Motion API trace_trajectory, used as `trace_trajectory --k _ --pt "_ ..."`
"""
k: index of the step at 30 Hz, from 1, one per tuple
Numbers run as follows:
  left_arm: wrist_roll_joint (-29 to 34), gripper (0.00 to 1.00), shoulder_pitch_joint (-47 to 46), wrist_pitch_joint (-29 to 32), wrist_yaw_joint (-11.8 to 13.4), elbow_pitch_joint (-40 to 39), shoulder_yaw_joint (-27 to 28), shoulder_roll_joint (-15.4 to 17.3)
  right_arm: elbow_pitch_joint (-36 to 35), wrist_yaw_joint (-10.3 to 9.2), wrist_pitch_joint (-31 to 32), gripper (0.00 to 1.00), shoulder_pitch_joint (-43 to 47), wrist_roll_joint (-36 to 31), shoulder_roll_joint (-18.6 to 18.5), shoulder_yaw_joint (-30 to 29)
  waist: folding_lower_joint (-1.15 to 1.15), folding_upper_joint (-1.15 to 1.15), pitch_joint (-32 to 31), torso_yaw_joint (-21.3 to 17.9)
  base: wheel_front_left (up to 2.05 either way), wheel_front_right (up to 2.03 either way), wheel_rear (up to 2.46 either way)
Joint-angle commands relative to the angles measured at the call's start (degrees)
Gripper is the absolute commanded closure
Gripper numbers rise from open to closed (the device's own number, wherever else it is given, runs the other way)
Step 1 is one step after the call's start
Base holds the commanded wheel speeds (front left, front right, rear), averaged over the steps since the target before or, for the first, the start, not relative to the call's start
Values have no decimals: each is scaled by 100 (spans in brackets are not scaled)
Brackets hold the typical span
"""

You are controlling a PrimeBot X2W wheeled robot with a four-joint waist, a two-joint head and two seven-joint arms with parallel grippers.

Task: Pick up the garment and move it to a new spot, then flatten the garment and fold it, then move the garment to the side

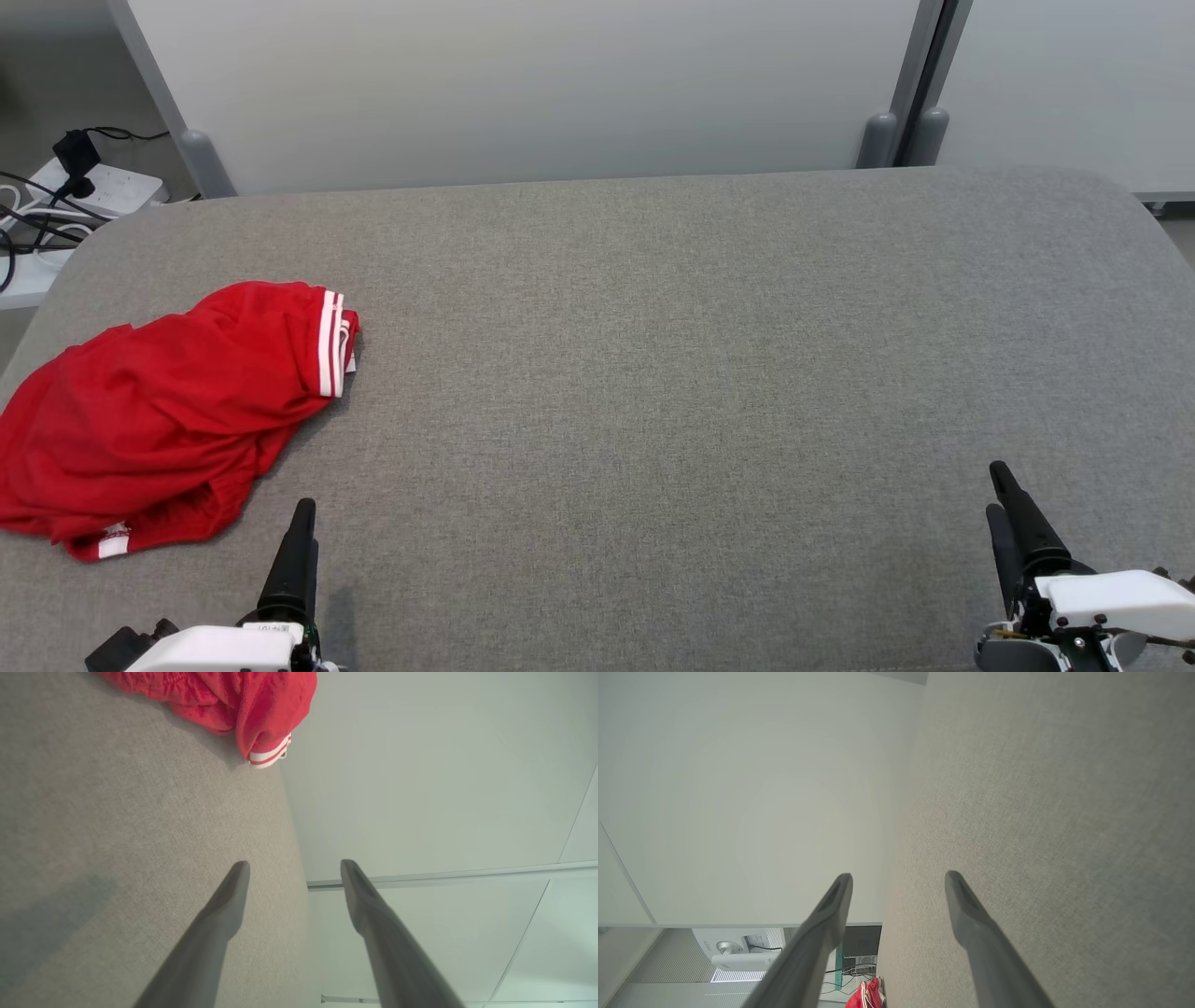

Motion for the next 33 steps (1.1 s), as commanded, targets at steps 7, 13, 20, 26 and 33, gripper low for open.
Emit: trace_trajectory --k 7,13,20,26,33 --pt "620 0 -494 -169 -3 -38 -26 156 -26 21 -184 0 -449 -599 -185 150 -2 0 3 -9 0 0 0" --pt "1038 0 -580 -253 -3 9 -48 200 19 22 -268 0 -554 -1018 -234 254 -2 0 6 -16 0 0 0" --pt "1730 0 -692 -371 -3 85 -118 263 110 24 -386 0 -698 -1608 -292 409 -2 0 6 -22 0 0 0" --pt "2311 0 -797 -471 -4 157 -132 296 200 26 -487 0 -836 -2092 -340 553 -2 0 10 -30 0 0 0" --pt "2976 0 -923 -589 -4 270 -158 323 308 27 -604 0 -1004 -2623 -390 680 -2 0 20 -43 0 0 0"
